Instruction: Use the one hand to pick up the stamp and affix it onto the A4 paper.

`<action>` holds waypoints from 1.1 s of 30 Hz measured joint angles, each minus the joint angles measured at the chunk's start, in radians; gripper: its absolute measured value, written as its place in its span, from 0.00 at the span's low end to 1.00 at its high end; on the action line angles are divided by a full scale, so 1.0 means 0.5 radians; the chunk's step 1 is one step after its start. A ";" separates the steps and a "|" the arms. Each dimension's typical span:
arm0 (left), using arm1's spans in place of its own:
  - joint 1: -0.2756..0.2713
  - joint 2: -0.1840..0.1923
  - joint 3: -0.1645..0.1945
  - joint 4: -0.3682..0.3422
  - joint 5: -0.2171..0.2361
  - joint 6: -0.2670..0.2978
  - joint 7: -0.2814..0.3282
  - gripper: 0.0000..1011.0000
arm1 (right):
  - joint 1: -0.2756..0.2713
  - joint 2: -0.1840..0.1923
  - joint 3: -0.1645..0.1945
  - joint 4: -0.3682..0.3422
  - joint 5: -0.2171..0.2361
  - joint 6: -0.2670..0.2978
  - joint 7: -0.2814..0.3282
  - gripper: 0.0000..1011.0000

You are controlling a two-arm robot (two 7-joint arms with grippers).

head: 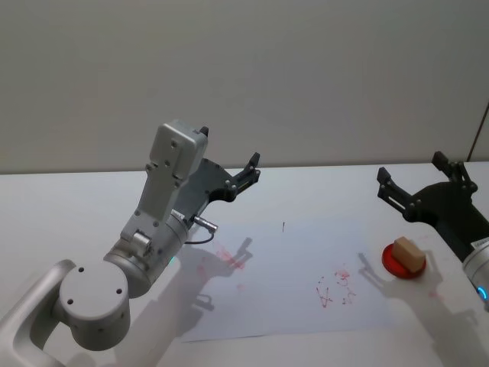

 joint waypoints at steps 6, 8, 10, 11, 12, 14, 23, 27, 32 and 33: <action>0.000 0.000 0.000 0.000 0.000 0.000 0.000 0.99 | 0.000 0.000 0.000 0.000 0.000 0.000 0.000 0.99; 0.000 0.000 0.000 0.000 0.000 0.000 0.000 0.99 | 0.000 0.000 0.000 0.000 0.000 0.000 0.000 0.99; 0.000 0.000 0.000 0.000 0.000 0.000 0.000 0.99 | 0.000 0.000 0.000 0.000 0.000 0.000 0.000 0.99; 0.000 0.000 0.000 0.000 0.000 0.000 0.000 0.99 | 0.000 0.000 0.000 0.000 0.000 0.000 0.000 0.99; 0.000 0.000 0.000 0.000 0.000 0.000 0.000 0.99 | 0.000 0.000 0.000 0.000 0.000 0.000 0.000 0.99; 0.000 0.000 0.000 0.000 0.000 0.000 0.000 0.99 | 0.000 0.000 0.000 0.000 0.000 0.000 0.000 0.99; 0.000 0.000 0.000 0.000 0.000 0.000 0.000 0.99 | 0.000 0.000 0.000 0.000 0.000 0.000 0.000 0.99; 0.000 0.000 0.000 0.000 0.000 0.000 0.000 0.99 | 0.000 0.000 0.000 0.000 0.000 0.000 0.000 0.99; 0.000 0.000 0.000 0.000 0.000 0.000 0.000 0.99 | 0.000 0.000 0.000 0.000 0.000 0.000 0.000 0.99; 0.000 0.000 0.000 0.000 0.000 0.000 0.000 0.99 | 0.000 0.000 0.000 0.000 0.000 0.000 0.000 0.99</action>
